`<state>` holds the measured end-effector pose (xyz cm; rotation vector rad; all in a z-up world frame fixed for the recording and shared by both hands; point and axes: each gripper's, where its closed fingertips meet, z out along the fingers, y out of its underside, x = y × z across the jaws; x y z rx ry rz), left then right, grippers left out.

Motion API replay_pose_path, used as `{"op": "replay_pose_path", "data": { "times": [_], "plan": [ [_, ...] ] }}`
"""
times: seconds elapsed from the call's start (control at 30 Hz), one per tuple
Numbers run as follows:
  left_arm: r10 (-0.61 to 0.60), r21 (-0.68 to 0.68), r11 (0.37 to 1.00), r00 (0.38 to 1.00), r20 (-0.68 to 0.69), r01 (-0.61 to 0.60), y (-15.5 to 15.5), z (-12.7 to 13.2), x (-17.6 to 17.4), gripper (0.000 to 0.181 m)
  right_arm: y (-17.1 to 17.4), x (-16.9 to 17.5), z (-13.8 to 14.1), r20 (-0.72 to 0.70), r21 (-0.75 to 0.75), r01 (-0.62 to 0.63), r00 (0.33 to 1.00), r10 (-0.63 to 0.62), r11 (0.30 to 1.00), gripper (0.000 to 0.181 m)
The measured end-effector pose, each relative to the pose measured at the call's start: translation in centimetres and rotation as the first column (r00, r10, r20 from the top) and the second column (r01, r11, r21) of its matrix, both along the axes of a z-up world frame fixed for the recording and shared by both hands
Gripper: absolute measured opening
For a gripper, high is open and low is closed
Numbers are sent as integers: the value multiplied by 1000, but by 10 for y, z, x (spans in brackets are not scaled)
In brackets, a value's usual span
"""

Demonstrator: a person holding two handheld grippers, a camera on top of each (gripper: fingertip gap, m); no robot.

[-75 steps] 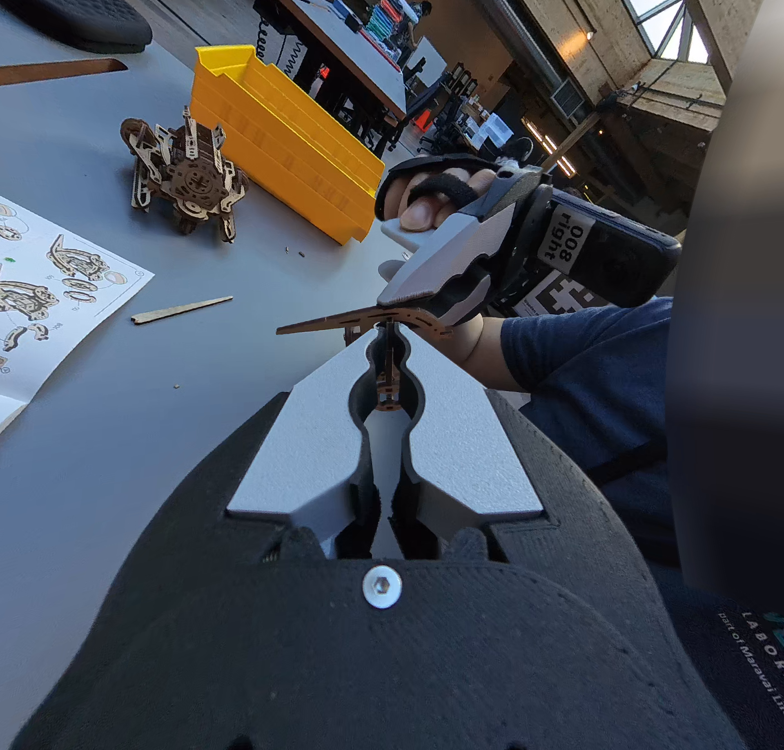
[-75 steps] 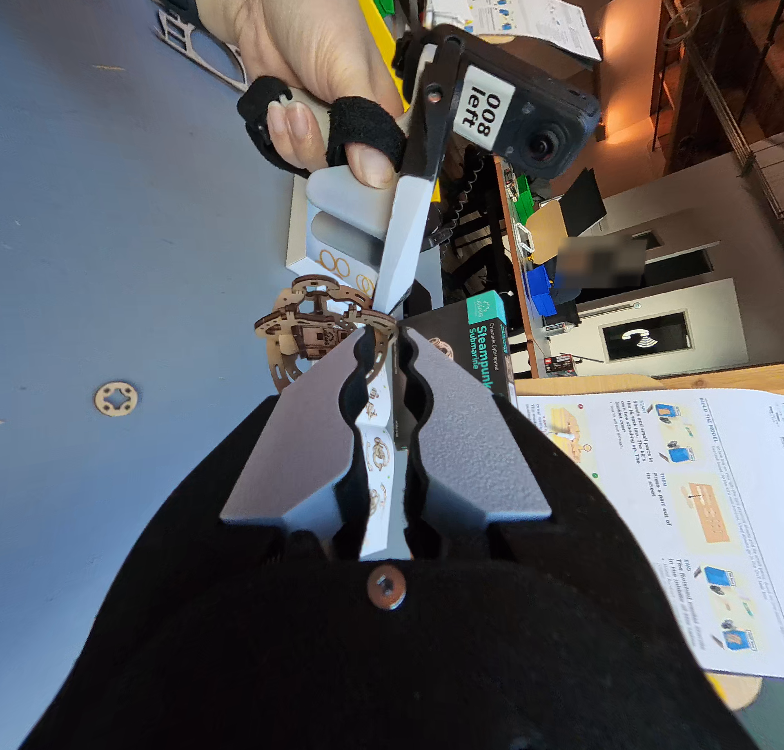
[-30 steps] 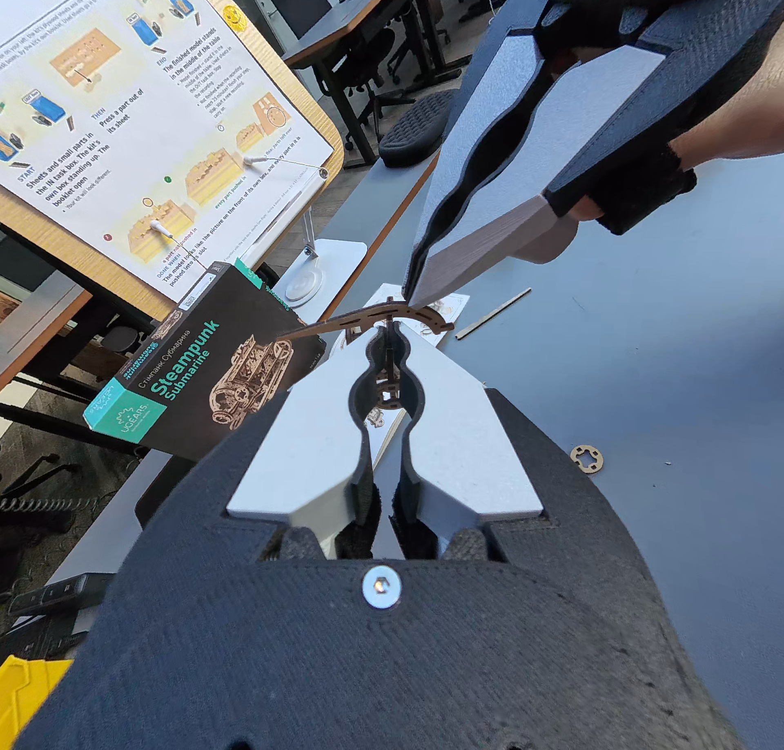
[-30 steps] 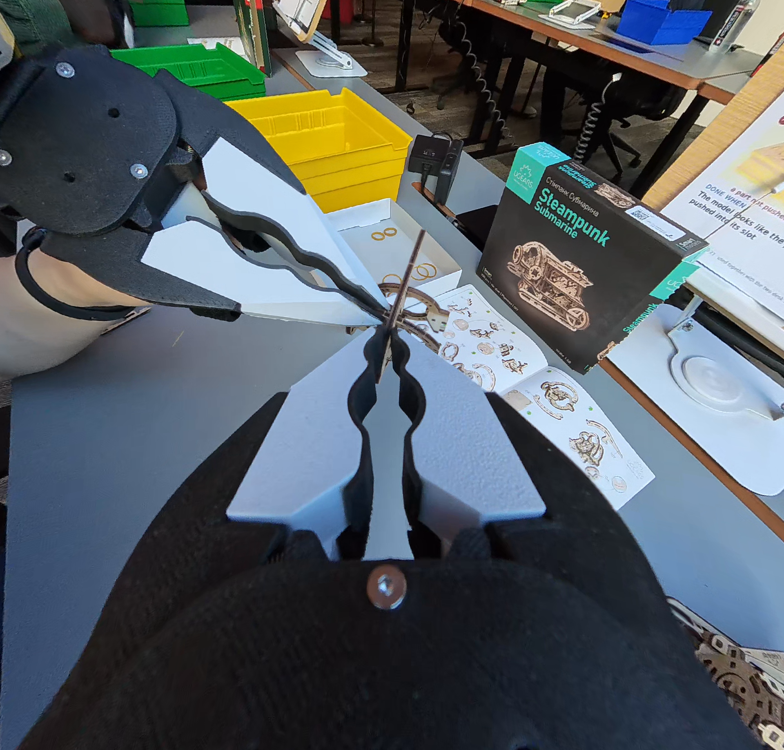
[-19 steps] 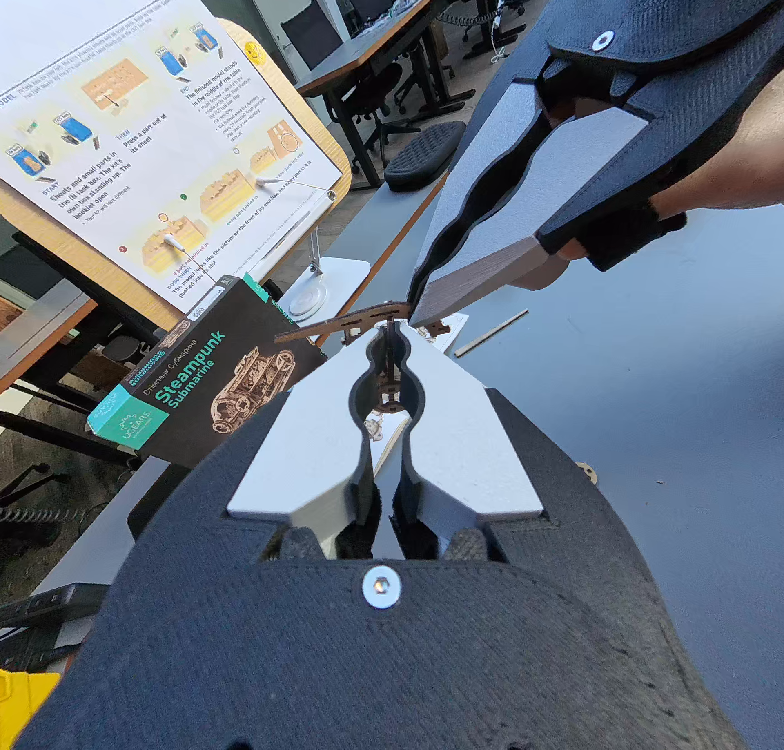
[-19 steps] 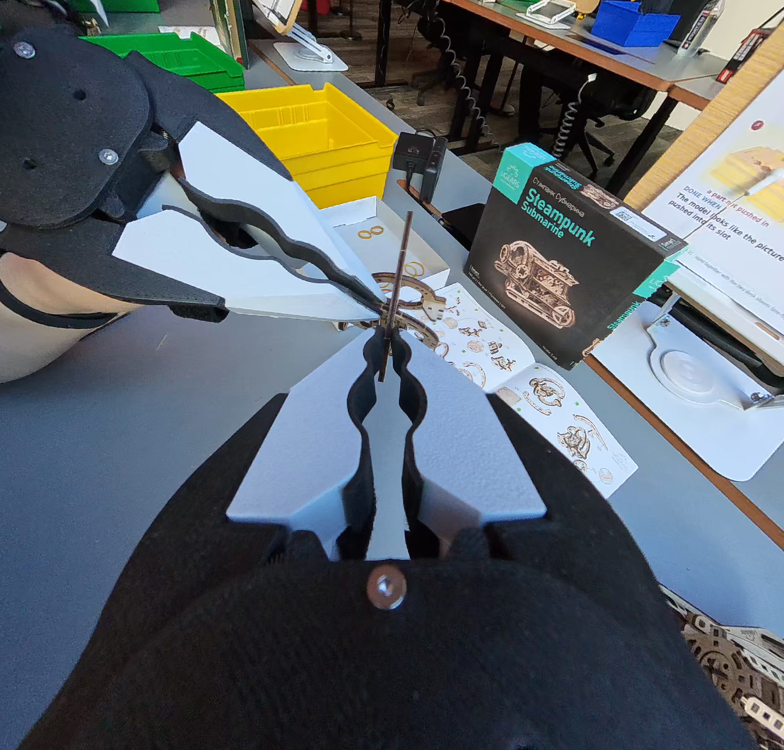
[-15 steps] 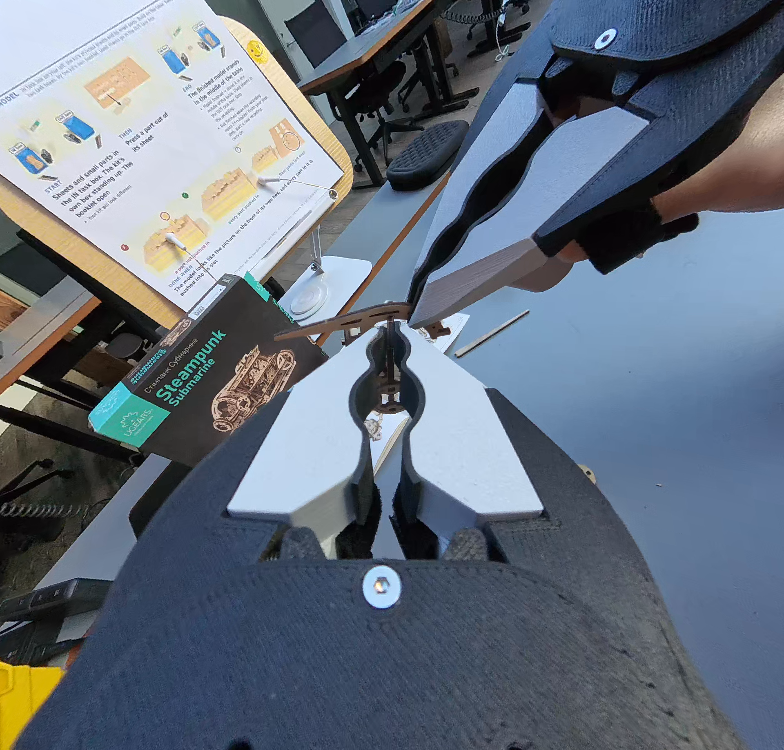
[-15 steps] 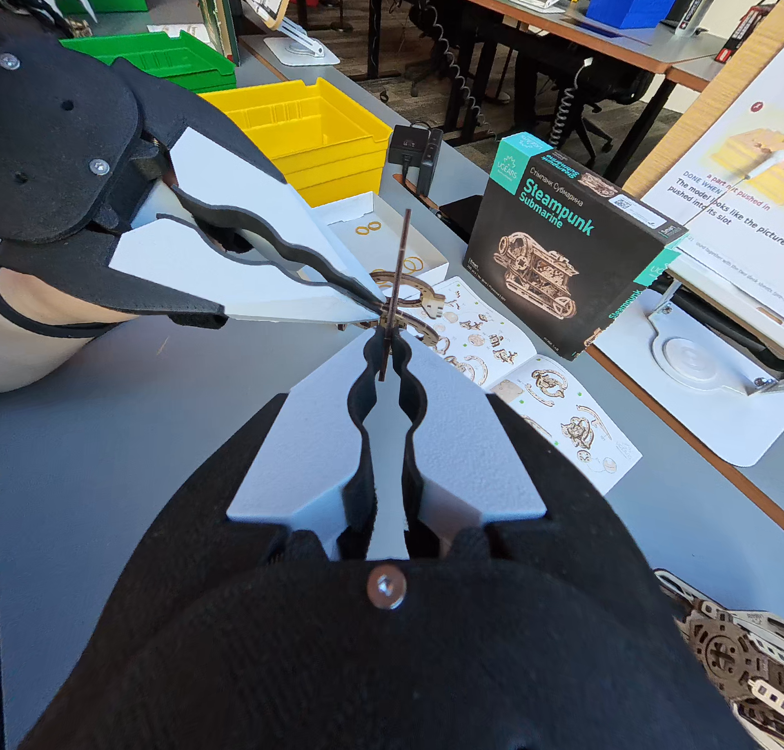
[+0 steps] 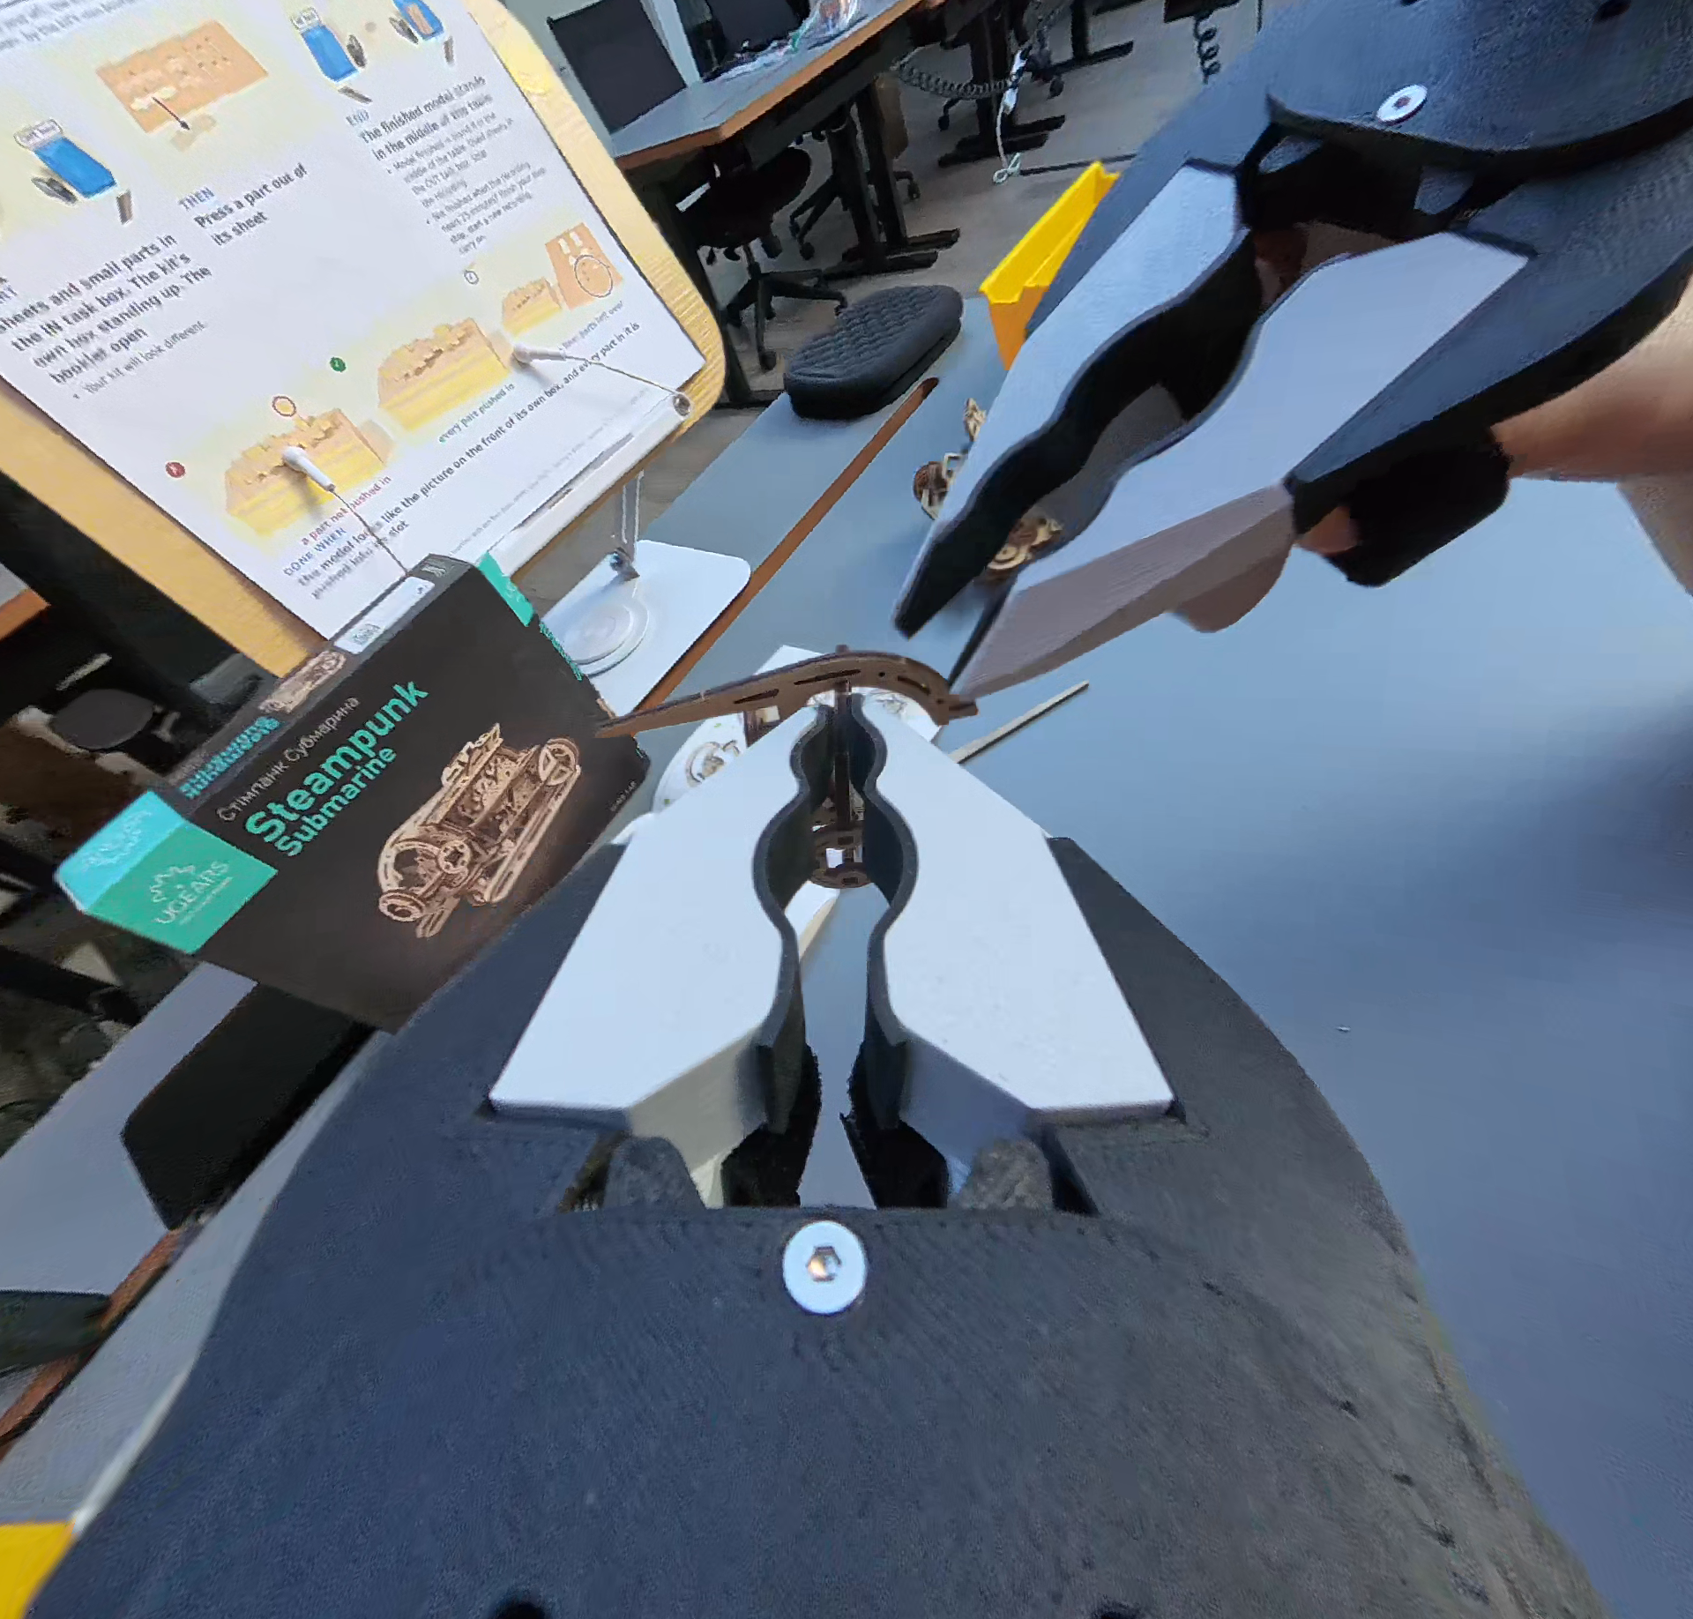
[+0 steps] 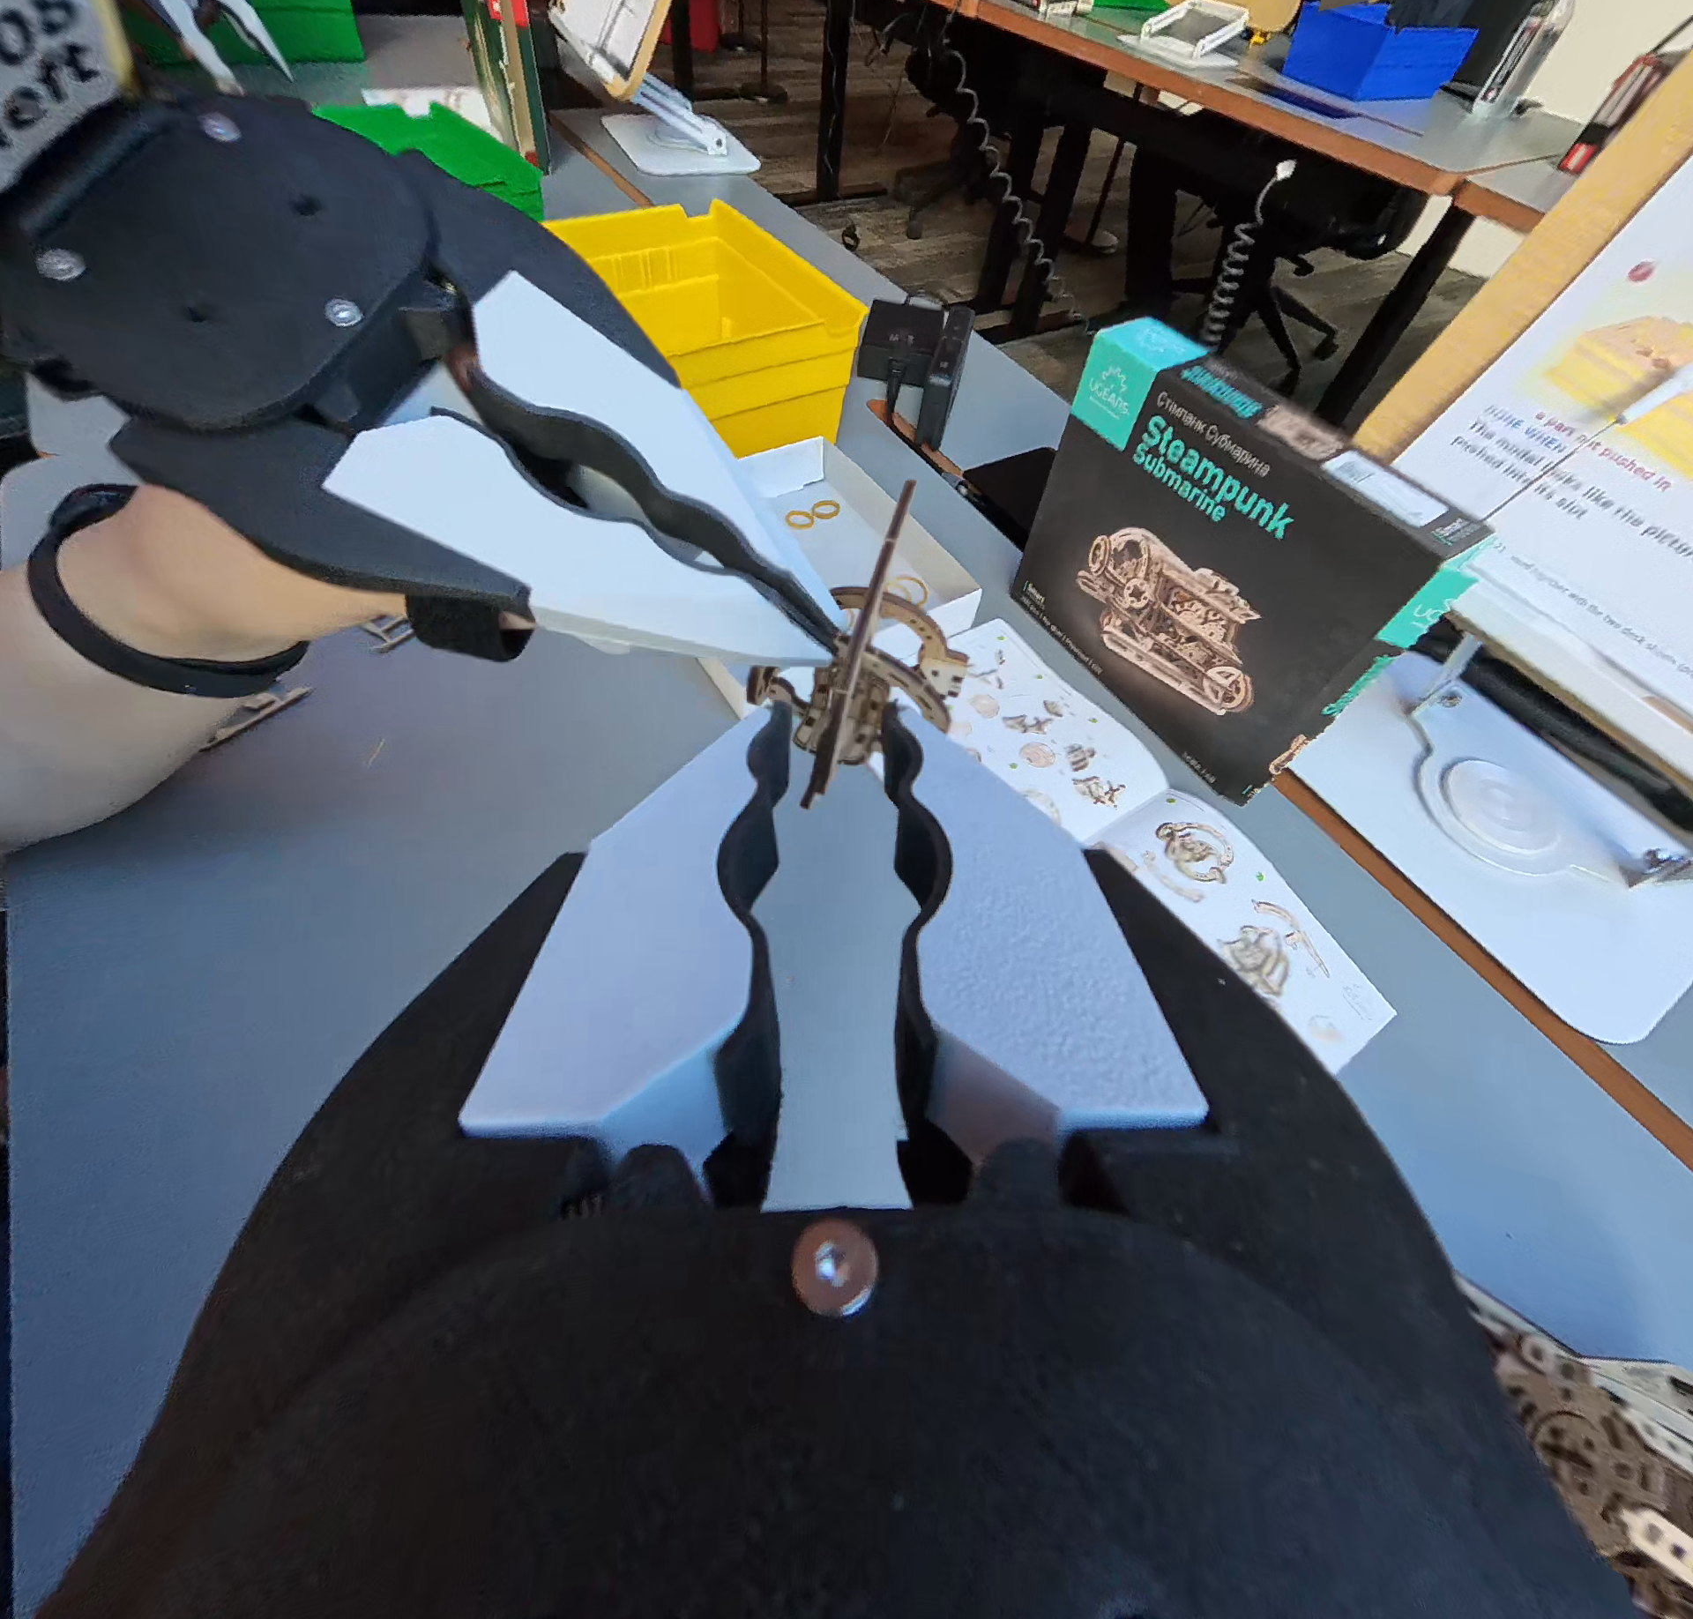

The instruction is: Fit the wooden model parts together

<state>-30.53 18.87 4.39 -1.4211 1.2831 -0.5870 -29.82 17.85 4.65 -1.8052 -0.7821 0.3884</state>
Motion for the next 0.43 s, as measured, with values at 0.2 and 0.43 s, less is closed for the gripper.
{"op": "replay_pose_path", "data": {
  "times": [0.2, 0.43],
  "plan": [
    [-181, -456, 838, 941, 286, 300, -8, 14, -10, 0, -18, 22, 40, 51, 218, -134, 991, 125, 967, 32],
    [-250, -663, 335, 742, 622, 669, -31, 32, -13, 0, -42, 13, 29, 170, 393, -439, 898, 405, 808, 59]
  ]
}}
